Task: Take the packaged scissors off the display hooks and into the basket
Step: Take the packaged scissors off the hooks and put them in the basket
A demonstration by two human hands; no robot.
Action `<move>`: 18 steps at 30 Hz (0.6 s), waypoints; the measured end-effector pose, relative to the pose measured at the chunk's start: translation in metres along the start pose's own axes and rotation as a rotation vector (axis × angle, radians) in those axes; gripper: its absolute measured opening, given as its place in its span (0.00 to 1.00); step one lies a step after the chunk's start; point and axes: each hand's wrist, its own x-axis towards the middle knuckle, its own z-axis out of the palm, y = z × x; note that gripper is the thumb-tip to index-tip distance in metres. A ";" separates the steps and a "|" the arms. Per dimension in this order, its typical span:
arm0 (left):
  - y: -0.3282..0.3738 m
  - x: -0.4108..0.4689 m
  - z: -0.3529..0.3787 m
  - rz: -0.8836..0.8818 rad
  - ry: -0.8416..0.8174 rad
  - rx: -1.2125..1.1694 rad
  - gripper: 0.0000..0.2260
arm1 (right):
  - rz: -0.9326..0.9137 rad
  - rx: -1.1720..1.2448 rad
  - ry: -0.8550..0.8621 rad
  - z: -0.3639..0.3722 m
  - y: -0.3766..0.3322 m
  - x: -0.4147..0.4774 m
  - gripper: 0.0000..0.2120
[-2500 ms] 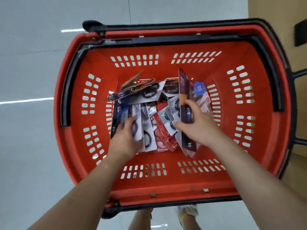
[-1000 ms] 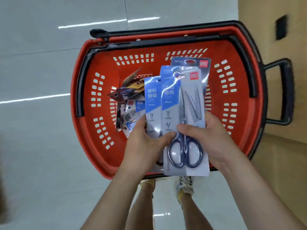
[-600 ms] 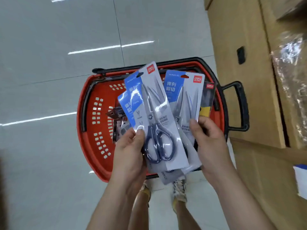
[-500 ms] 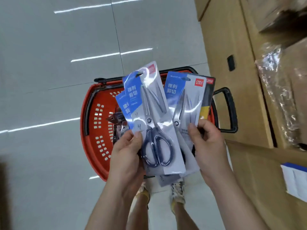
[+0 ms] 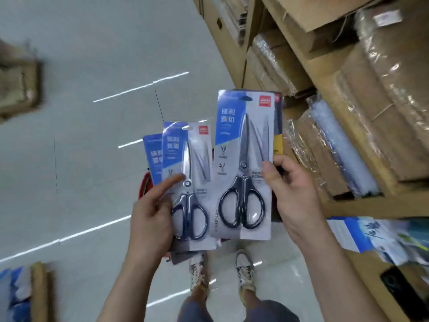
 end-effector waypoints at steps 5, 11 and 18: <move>0.066 -0.046 0.010 0.058 -0.197 -0.208 0.15 | -0.106 0.007 0.095 0.016 -0.047 -0.039 0.09; 0.098 -0.055 -0.011 0.060 -0.369 -0.296 0.12 | -0.244 -0.001 0.363 0.030 -0.088 -0.083 0.07; 0.111 -0.081 -0.009 0.217 -0.517 -0.268 0.07 | -0.277 0.147 0.696 0.021 -0.111 -0.145 0.03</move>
